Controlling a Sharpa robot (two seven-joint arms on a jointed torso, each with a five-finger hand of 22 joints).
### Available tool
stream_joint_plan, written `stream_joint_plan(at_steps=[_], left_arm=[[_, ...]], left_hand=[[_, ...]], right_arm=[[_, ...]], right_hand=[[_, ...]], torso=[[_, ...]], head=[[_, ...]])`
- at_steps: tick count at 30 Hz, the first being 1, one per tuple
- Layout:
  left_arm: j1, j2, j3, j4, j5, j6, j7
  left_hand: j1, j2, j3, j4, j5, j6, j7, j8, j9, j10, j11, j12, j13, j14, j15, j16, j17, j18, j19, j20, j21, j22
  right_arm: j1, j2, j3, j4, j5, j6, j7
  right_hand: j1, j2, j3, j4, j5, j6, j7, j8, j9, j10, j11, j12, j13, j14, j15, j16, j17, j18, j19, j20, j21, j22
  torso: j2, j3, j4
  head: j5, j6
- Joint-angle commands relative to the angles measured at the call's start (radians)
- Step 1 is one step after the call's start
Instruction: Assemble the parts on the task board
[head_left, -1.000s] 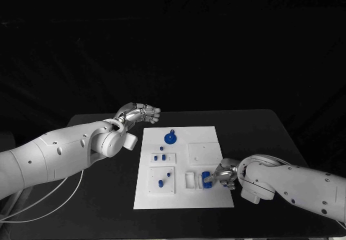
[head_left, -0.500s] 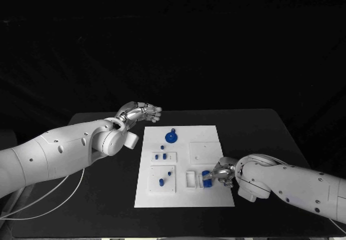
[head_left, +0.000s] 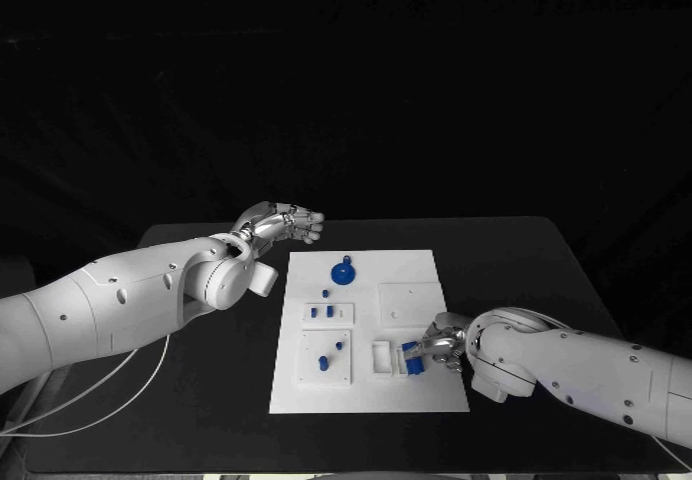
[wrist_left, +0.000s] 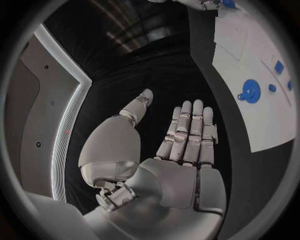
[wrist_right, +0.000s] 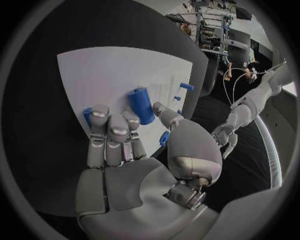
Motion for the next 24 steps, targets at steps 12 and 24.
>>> stream_joint_plan(at_steps=[12, 24], left_arm=[[0.001, 0.001, 0.001, 0.001, 0.005, 0.016, 0.004], [0.001, 0.000, 0.001, -0.002, 0.004, 0.015, 0.003]], left_hand=[[-0.006, 0.000, 0.002, 0.000, 0.000, -0.005, 0.001, -0.004, -0.002, -0.004, 0.002, -0.006, -0.001, -0.005, 0.001, -0.008, 0.002, 0.014, 0.004, 0.004, -0.008, 0.002], [-0.005, 0.000, 0.002, -0.001, 0.000, -0.004, 0.001, -0.004, -0.002, -0.004, 0.002, -0.006, -0.001, -0.004, 0.001, -0.009, 0.003, 0.014, 0.004, 0.004, -0.008, 0.002]], right_arm=[[-0.007, 0.003, -0.008, 0.004, -0.020, -0.007, -0.001], [0.017, -0.030, -0.008, 0.063, 0.015, -0.061, 0.008]], right_hand=[[0.036, 0.046, 0.051, -0.058, -0.003, 0.053, 0.001, 0.021, 0.015, 0.042, -0.007, 0.035, 0.023, -0.001, -0.013, 0.003, 0.004, 0.048, 0.000, -0.005, 0.017, 0.021], [-0.004, 0.051, 0.062, -0.087, -0.003, 0.085, -0.010, 0.029, 0.024, 0.105, -0.017, 0.085, 0.056, 0.001, -0.022, 0.003, 0.008, 0.048, 0.004, -0.002, 0.026, 0.019]], torso=[[0.000, 0.0004, -0.0004], [0.000, 0.0011, -0.0008]], head=[[-0.001, -0.003], [0.003, -0.004]])
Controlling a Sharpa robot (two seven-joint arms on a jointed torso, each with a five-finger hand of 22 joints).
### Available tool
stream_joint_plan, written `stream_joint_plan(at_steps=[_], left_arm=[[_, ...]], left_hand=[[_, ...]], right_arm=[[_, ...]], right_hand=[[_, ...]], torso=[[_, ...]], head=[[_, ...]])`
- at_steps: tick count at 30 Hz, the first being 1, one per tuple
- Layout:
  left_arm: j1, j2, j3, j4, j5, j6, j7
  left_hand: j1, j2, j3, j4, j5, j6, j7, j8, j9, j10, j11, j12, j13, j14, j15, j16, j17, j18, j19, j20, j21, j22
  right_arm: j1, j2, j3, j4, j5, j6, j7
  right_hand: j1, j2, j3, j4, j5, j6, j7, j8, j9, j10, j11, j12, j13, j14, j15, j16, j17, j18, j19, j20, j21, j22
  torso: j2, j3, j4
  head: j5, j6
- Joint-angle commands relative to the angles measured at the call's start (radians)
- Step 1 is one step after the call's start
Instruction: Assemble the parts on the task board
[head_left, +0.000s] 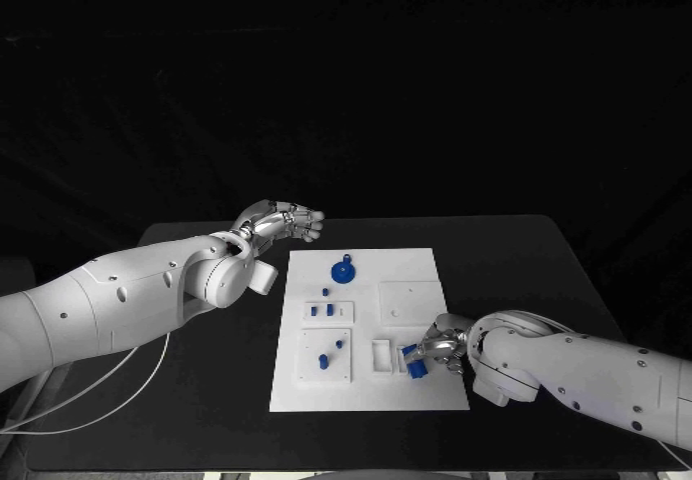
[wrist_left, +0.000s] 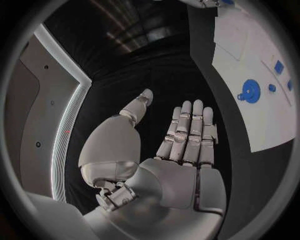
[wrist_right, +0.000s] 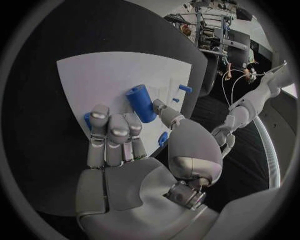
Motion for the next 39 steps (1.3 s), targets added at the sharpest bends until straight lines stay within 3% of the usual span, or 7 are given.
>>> stream_joint_plan(at_steps=[1, 7, 18, 21, 30, 39], left_arm=[[0.001, 0.000, 0.001, 0.000, 0.004, 0.013, 0.005], [0.001, 0.000, 0.001, -0.002, 0.003, 0.012, 0.004], [0.001, 0.007, 0.001, -0.003, 0.003, 0.014, 0.002], [0.001, 0.013, 0.001, -0.008, 0.003, 0.012, 0.001], [0.001, 0.027, 0.001, -0.010, 0.003, 0.015, 0.001], [0.002, 0.033, 0.001, -0.010, 0.003, 0.014, 0.000]], left_hand=[[-0.005, 0.000, 0.002, -0.001, 0.000, -0.004, 0.001, -0.004, -0.001, -0.004, 0.002, -0.006, -0.001, -0.004, 0.001, -0.005, 0.002, 0.015, 0.004, 0.004, -0.004, 0.001], [-0.004, 0.000, 0.002, -0.001, 0.001, -0.004, 0.001, -0.004, -0.001, -0.004, 0.002, -0.006, -0.001, -0.004, 0.001, -0.005, 0.002, 0.015, 0.004, 0.004, -0.004, 0.002], [-0.006, -0.001, 0.002, 0.000, 0.000, -0.004, 0.001, -0.003, -0.001, -0.004, 0.003, -0.006, -0.001, -0.003, 0.001, -0.006, 0.003, 0.015, 0.004, 0.005, -0.005, 0.002], [-0.006, -0.001, 0.001, 0.000, 0.000, -0.004, 0.001, -0.003, -0.001, -0.004, 0.003, -0.006, -0.001, -0.003, 0.001, -0.006, 0.003, 0.015, 0.004, 0.005, -0.005, 0.002], [-0.008, -0.001, 0.001, 0.002, 0.000, -0.004, 0.001, -0.003, -0.002, -0.005, 0.003, -0.006, -0.001, -0.004, 0.002, -0.007, 0.004, 0.015, 0.004, 0.005, -0.006, 0.003], [-0.009, -0.001, 0.001, 0.002, 0.000, -0.004, 0.001, -0.003, -0.002, -0.005, 0.003, -0.006, -0.001, -0.004, 0.002, -0.008, 0.004, 0.015, 0.004, 0.005, -0.006, 0.003]], right_arm=[[0.018, -0.009, 0.002, 0.024, 0.026, -0.035, 0.007], [0.041, -0.008, 0.002, 0.044, 0.068, -0.044, 0.003], [0.042, 0.050, 0.001, 0.003, 0.111, 0.000, -0.013], [0.042, 0.064, -0.006, -0.016, 0.171, 0.014, -0.026], [0.041, 0.096, -0.027, -0.035, 0.151, 0.030, -0.023], [0.041, 0.111, -0.038, -0.054, 0.132, 0.043, -0.019]], right_hand=[[-0.014, -0.002, -0.002, -0.005, 0.001, 0.042, 0.025, 0.006, 0.001, 0.008, 0.000, 0.005, 0.002, -0.001, -0.010, 0.003, 0.002, 0.050, 0.000, 0.002, 0.006, 0.019], [-0.028, -0.008, -0.004, -0.005, 0.001, 0.045, 0.024, 0.005, 0.003, 0.012, -0.002, 0.006, 0.003, 0.000, -0.012, 0.003, 0.002, 0.050, 0.001, 0.001, 0.007, 0.018], [-0.056, -0.015, -0.005, 0.007, 0.000, 0.048, 0.022, 0.002, 0.004, 0.018, -0.004, 0.008, 0.006, 0.000, -0.014, 0.002, 0.004, 0.050, 0.002, -0.001, 0.007, 0.017], [-0.059, -0.017, -0.005, 0.009, 0.000, 0.048, 0.022, 0.002, 0.005, 0.018, -0.004, 0.007, 0.006, -0.001, -0.014, 0.001, 0.004, 0.050, 0.002, -0.001, 0.006, 0.017], [-0.073, -0.019, -0.009, 0.014, 0.000, 0.049, 0.021, 0.001, 0.006, 0.017, -0.004, 0.005, 0.006, -0.001, -0.014, 0.000, 0.005, 0.050, 0.001, -0.002, 0.006, 0.016], [-0.087, -0.023, -0.012, 0.020, 0.000, 0.049, 0.021, -0.001, 0.007, 0.014, -0.004, 0.001, 0.004, -0.002, -0.015, -0.001, 0.005, 0.050, 0.000, -0.002, 0.005, 0.016]], torso=[[0.000, 0.0004, -0.0005], [0.000, 0.0001, -0.0012], [0.001, -0.0001, 0.0011], [0.001, 0.0001, 0.0014], [0.002, 0.0005, -0.0008], [0.002, 0.0004, -0.0006]], head=[[0.002, 0.000], [0.004, 0.001], [0.004, -0.003], [0.006, -0.005], [0.015, -0.008], [0.017, -0.010]])
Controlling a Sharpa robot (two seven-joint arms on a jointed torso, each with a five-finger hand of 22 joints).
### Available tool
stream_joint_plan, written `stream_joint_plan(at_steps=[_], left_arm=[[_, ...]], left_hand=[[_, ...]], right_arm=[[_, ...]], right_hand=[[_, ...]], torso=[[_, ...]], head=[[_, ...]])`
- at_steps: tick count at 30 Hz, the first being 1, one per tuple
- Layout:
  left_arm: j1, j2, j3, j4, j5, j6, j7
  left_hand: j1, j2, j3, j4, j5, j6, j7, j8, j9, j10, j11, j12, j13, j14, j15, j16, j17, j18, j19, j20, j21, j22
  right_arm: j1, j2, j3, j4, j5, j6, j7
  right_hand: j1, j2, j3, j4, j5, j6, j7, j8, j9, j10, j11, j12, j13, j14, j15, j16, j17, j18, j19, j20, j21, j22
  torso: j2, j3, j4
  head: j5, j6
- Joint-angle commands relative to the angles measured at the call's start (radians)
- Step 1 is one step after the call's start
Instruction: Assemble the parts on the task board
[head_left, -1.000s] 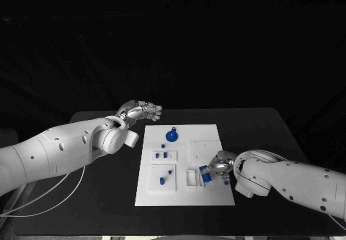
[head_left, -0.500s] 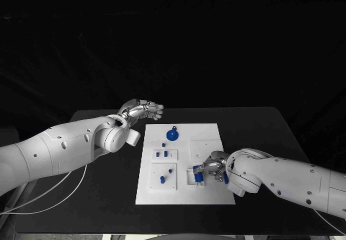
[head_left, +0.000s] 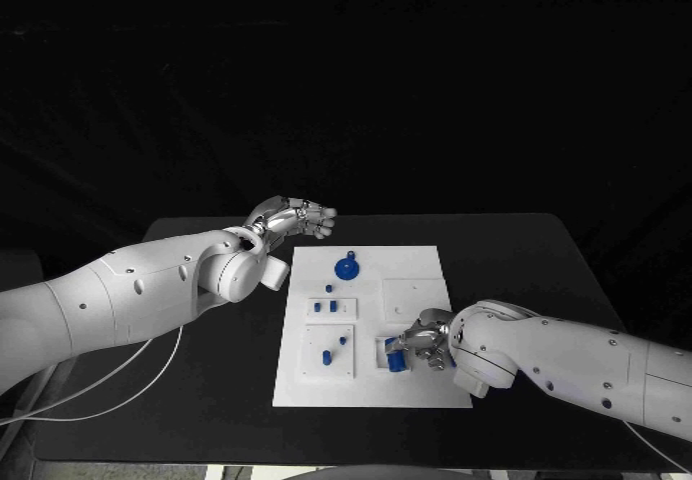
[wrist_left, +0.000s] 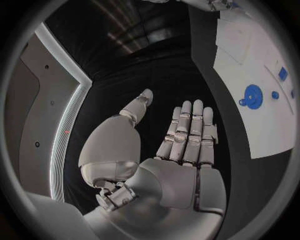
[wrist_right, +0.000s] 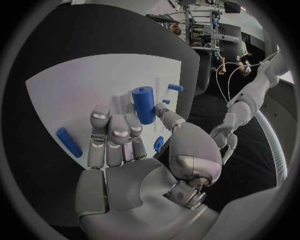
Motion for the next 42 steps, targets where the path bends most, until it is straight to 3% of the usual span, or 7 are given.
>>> stream_joint_plan(at_steps=[1, 16, 19, 22, 26, 34, 42], left_arm=[[0.001, 0.004, 0.001, 0.000, 0.003, 0.013, 0.005], [0.002, 0.005, 0.001, -0.004, 0.003, 0.014, 0.002], [0.002, 0.005, 0.001, -0.005, 0.003, 0.014, 0.002], [0.002, 0.004, 0.001, -0.006, 0.003, 0.013, 0.001], [0.002, 0.004, 0.001, -0.007, 0.003, 0.014, 0.001], [0.002, 0.004, 0.001, -0.009, 0.003, 0.014, 0.000], [0.002, 0.001, 0.001, -0.010, 0.001, 0.015, -0.002]], left_hand=[[-0.009, -0.001, 0.001, 0.002, 0.000, -0.004, 0.001, -0.003, -0.001, -0.005, 0.003, -0.006, -0.001, -0.004, 0.002, -0.004, 0.002, 0.016, 0.004, 0.005, -0.006, 0.001], [-0.010, -0.001, 0.001, 0.003, 0.000, -0.004, 0.001, -0.002, -0.001, -0.005, 0.003, -0.006, -0.001, -0.004, 0.002, -0.005, 0.002, 0.016, 0.004, 0.005, -0.007, 0.001], [-0.010, -0.001, 0.001, 0.003, 0.000, -0.004, 0.001, -0.002, -0.001, -0.005, 0.004, -0.006, -0.001, -0.004, 0.002, -0.005, 0.002, 0.016, 0.004, 0.005, -0.007, 0.002], [-0.010, -0.001, 0.001, 0.003, 0.000, -0.004, 0.001, -0.002, -0.001, -0.005, 0.004, -0.006, -0.001, -0.005, 0.002, -0.006, 0.002, 0.016, 0.004, 0.005, -0.007, 0.002], [-0.010, -0.001, 0.001, 0.003, 0.000, -0.004, 0.001, -0.002, -0.001, -0.005, 0.004, -0.006, -0.001, -0.005, 0.002, -0.006, 0.003, 0.016, 0.004, 0.005, -0.007, 0.002], [-0.010, -0.002, 0.001, 0.003, 0.000, -0.004, 0.001, -0.002, -0.001, -0.005, 0.004, -0.006, -0.001, -0.005, 0.002, -0.006, 0.003, 0.016, 0.004, 0.006, -0.008, 0.002], [-0.010, -0.002, 0.001, 0.004, 0.000, -0.004, 0.001, -0.002, -0.002, -0.005, 0.004, -0.006, -0.001, -0.005, 0.002, -0.007, 0.003, 0.016, 0.003, 0.006, -0.008, 0.002]], right_arm=[[-0.001, 0.008, -0.001, -0.001, -0.010, 0.028, 0.004], [-0.001, 0.023, -0.002, -0.015, -0.045, 0.009, 0.014], [-0.001, 0.024, -0.002, -0.011, -0.047, 0.005, 0.017], [-0.002, 0.025, -0.002, -0.009, -0.048, 0.006, 0.019], [-0.002, 0.024, -0.002, -0.011, -0.048, 0.008, 0.020], [-0.002, 0.018, -0.002, -0.006, -0.055, 0.007, 0.027], [-0.002, -0.026, -0.002, 0.028, -0.061, 0.054, 0.109]], right_hand=[[-0.013, -0.001, 0.000, 0.007, 0.000, 0.035, 0.032, -0.004, 0.001, 0.003, 0.001, -0.005, -0.001, -0.002, -0.008, -0.001, 0.002, 0.049, -0.002, -0.004, 0.001, 0.016], [-0.018, -0.004, 0.000, 0.008, 0.000, 0.035, 0.032, -0.005, 0.001, -0.001, 0.001, -0.009, -0.003, -0.003, -0.008, -0.002, 0.002, 0.049, -0.003, -0.005, 0.001, 0.016], [-0.028, -0.016, -0.005, 0.012, 0.000, 0.034, 0.032, -0.007, 0.002, -0.003, 0.001, -0.012, -0.003, -0.003, -0.008, -0.003, 0.002, 0.049, -0.003, -0.006, 0.000, 0.016], [-0.054, -0.032, -0.026, 0.019, 0.000, 0.031, 0.033, -0.010, 0.003, -0.008, 0.002, -0.016, -0.004, -0.004, -0.007, -0.003, 0.003, 0.049, -0.004, -0.005, 0.000, 0.016], [-0.105, -0.029, -0.085, 0.019, -0.001, 0.028, 0.033, -0.012, 0.005, -0.013, 0.001, -0.019, -0.003, -0.006, -0.007, -0.004, 0.006, 0.049, -0.010, -0.007, -0.001, 0.017], [-0.174, 0.021, -0.225, -0.083, 0.000, 0.024, 0.029, -0.021, 0.013, -0.025, -0.003, -0.027, 0.000, -0.012, -0.012, -0.009, 0.014, 0.049, -0.027, -0.026, -0.009, 0.015], [-0.139, 0.034, -0.223, -0.149, 0.000, 0.026, 0.029, -0.026, 0.015, -0.024, -0.003, -0.028, 0.003, -0.009, -0.012, -0.013, 0.016, 0.049, -0.022, -0.030, -0.012, 0.014]], torso=[[0.000, 0.0001, -0.0015], [0.000, -0.0007, 0.0001], [0.000, -0.0006, 0.0001], [0.000, -0.0005, -0.0001], [0.000, -0.0007, -0.0003], [0.000, -0.0001, -0.0005], [0.000, 0.0003, -0.0019]], head=[[0.002, -0.001], [0.004, -0.001], [0.005, 0.000], [0.005, -0.001], [0.006, -0.001], [0.008, -0.001], [0.010, 0.000]])
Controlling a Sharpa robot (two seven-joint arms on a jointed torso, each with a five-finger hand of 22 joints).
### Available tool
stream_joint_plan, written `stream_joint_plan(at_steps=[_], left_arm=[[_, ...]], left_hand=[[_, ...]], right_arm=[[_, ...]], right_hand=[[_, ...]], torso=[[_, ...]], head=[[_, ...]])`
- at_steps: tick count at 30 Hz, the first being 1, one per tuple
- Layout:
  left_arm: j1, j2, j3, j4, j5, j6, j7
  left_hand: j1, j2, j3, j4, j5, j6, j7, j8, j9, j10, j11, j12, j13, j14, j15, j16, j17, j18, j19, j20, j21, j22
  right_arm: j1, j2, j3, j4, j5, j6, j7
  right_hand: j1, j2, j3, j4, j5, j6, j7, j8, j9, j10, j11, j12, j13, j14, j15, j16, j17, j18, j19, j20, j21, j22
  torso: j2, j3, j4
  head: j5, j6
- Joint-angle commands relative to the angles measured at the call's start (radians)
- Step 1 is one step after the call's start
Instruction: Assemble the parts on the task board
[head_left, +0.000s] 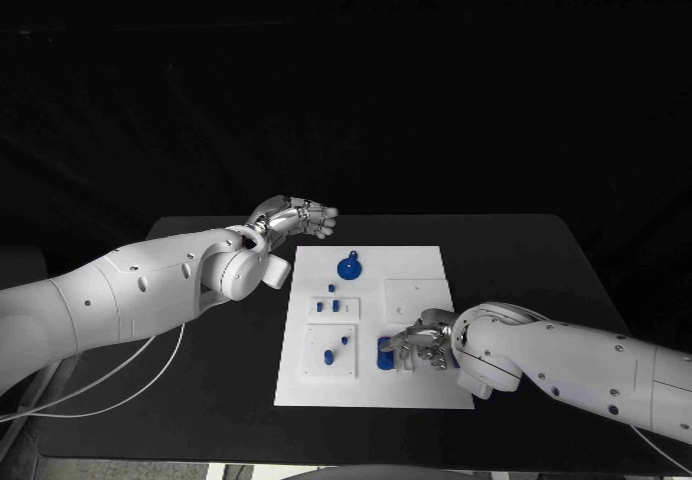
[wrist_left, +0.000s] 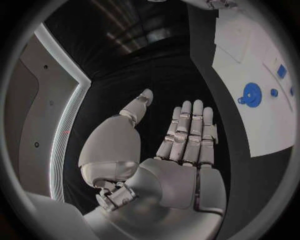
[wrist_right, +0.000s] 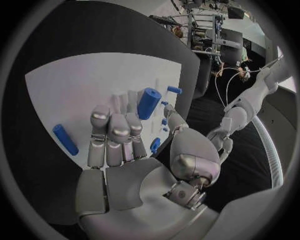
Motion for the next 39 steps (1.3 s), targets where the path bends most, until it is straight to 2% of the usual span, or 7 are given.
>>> stream_joint_plan(at_steps=[1, 5, 14, 23, 29, 32, 39], left_arm=[[0.001, 0.000, 0.001, 0.001, 0.001, 0.013, 0.004], [0.001, -0.002, 0.001, 0.000, 0.000, 0.015, 0.003], [0.001, -0.004, 0.001, -0.002, -0.005, 0.013, 0.002], [0.001, -0.002, 0.001, -0.002, -0.005, 0.014, 0.002], [0.001, -0.002, 0.001, -0.003, -0.006, 0.009, -0.001], [0.001, -0.003, 0.001, -0.003, -0.007, 0.008, -0.001], [0.001, -0.002, 0.001, -0.003, -0.007, 0.003, -0.004]], left_hand=[[-0.010, -0.002, 0.001, 0.004, 0.000, -0.004, 0.001, -0.002, -0.001, -0.005, 0.004, -0.006, -0.001, -0.005, 0.002, -0.007, 0.001, 0.017, 0.003, 0.006, -0.005, 0.002], [-0.010, -0.002, 0.001, 0.004, 0.000, -0.004, 0.001, -0.002, -0.001, -0.005, 0.004, -0.006, -0.001, -0.004, 0.002, -0.007, 0.001, 0.017, 0.003, 0.006, -0.005, 0.002], [-0.010, -0.002, 0.001, 0.004, 0.000, -0.004, 0.001, -0.002, -0.001, -0.005, 0.004, -0.006, -0.001, -0.004, 0.002, -0.007, 0.002, 0.017, 0.003, 0.006, -0.005, 0.002], [-0.011, -0.002, 0.001, 0.004, 0.000, -0.004, 0.001, -0.002, -0.001, -0.005, 0.004, -0.006, -0.001, -0.004, 0.002, -0.007, 0.002, 0.017, 0.004, 0.006, -0.005, 0.002], [-0.012, -0.002, 0.001, 0.006, 0.000, -0.004, 0.001, -0.002, -0.001, -0.005, 0.004, -0.006, -0.001, -0.004, 0.002, -0.008, 0.003, 0.017, 0.004, 0.006, -0.006, 0.003], [-0.013, -0.002, 0.001, 0.007, 0.001, -0.004, 0.001, -0.001, -0.001, -0.005, 0.004, -0.006, -0.001, -0.004, 0.003, -0.009, 0.003, 0.017, 0.004, 0.006, -0.006, 0.003], [-0.013, -0.002, 0.002, 0.007, 0.002, -0.003, 0.001, -0.001, -0.001, -0.005, 0.004, -0.006, -0.001, -0.004, 0.003, -0.009, 0.003, 0.017, 0.003, 0.006, -0.007, 0.003]], right_arm=[[-0.002, -0.016, 0.000, 0.021, -0.011, 0.049, 0.081], [-0.002, -0.029, 0.000, 0.036, -0.010, 0.063, 0.106], [-0.007, -0.033, 0.000, 0.046, -0.031, 0.075, 0.097], [-0.013, -0.019, 0.000, 0.032, -0.063, 0.064, 0.072], [-0.016, -0.005, 0.000, 0.005, -0.062, 0.078, 0.071], [-0.018, -0.002, 0.000, -0.003, -0.064, 0.072, 0.068], [-0.018, 0.003, 0.000, -0.020, -0.036, 0.068, 0.076]], right_hand=[[0.026, -0.001, 0.008, -0.017, 0.000, 0.028, 0.027, -0.003, 0.002, -0.003, 0.003, -0.005, 0.001, -0.008, -0.011, -0.005, 0.001, 0.047, -0.007, -0.015, -0.004, 0.014], [0.051, -0.003, 0.016, -0.022, 0.000, 0.029, 0.027, -0.004, 0.002, -0.002, 0.003, -0.004, 0.002, -0.007, -0.011, -0.005, 0.001, 0.047, -0.005, -0.014, -0.004, 0.014], [0.128, -0.046, 0.075, -0.003, 0.000, 0.038, 0.028, -0.004, 0.005, 0.009, 0.004, 0.000, 0.004, -0.002, -0.009, -0.008, 0.002, 0.047, 0.006, -0.006, -0.004, 0.012], [0.141, -0.015, 0.093, 0.004, 0.000, 0.045, 0.028, -0.004, 0.007, 0.016, 0.004, 0.004, 0.007, 0.000, -0.009, -0.008, 0.003, 0.047, 0.009, -0.001, -0.004, 0.013], [0.140, 0.022, 0.141, 0.048, 0.006, 0.053, 0.026, -0.005, 0.007, 0.020, 0.003, 0.002, 0.005, 0.001, -0.010, -0.011, 0.003, 0.047, 0.009, 0.003, -0.006, 0.013], [0.141, 0.014, 0.184, 0.070, 0.023, 0.057, 0.027, -0.009, 0.004, 0.022, 0.003, 0.001, 0.005, 0.003, -0.009, -0.012, 0.004, 0.047, 0.010, 0.008, -0.004, 0.016], [0.130, 0.040, 0.220, 0.097, 0.042, 0.061, 0.027, -0.013, 0.002, 0.026, 0.004, 0.003, 0.008, 0.004, -0.009, -0.012, 0.006, 0.047, 0.011, 0.012, -0.002, 0.018]], torso=[[0.000, 0.0003, -0.0015], [0.000, 0.0008, -0.0013], [0.000, 0.0013, -0.0015], [0.001, 0.0005, 0.0004], [0.000, -0.0003, 0.0009], [0.000, -0.0004, 0.0009], [0.000, -0.0009, 0.0001]], head=[[0.001, 0.001], [0.002, 0.002], [0.001, 0.002], [-0.002, -0.002], [0.000, -0.006], [0.000, -0.007], [0.000, -0.008]])
